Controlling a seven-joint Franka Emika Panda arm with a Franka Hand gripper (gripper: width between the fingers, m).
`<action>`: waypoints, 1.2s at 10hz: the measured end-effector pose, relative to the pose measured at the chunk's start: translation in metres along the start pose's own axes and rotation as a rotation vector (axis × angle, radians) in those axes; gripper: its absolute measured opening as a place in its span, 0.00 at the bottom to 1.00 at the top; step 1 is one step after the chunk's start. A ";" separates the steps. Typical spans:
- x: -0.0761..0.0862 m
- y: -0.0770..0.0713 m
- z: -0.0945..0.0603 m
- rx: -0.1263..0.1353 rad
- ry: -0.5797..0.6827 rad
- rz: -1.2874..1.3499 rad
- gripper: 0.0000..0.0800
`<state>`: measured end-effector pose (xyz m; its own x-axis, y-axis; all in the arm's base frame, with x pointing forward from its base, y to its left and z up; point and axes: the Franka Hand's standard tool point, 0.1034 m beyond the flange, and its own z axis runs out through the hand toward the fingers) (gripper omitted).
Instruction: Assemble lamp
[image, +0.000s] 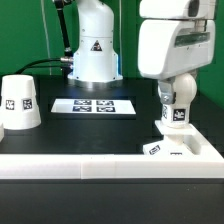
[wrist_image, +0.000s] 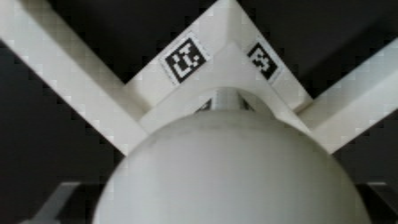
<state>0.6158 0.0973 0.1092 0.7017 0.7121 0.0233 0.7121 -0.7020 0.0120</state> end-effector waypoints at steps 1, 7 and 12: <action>0.000 0.000 0.000 0.001 -0.001 0.093 0.72; 0.001 -0.001 0.000 0.005 0.000 0.481 0.72; -0.002 -0.006 0.001 0.011 -0.042 1.010 0.72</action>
Offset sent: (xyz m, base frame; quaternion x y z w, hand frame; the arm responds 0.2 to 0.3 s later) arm 0.0000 0.0000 0.0000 0.0000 0.0000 0.1296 0.9916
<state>0.6101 0.0998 0.1081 0.9764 -0.2151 -0.0179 -0.2152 -0.9766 -0.0025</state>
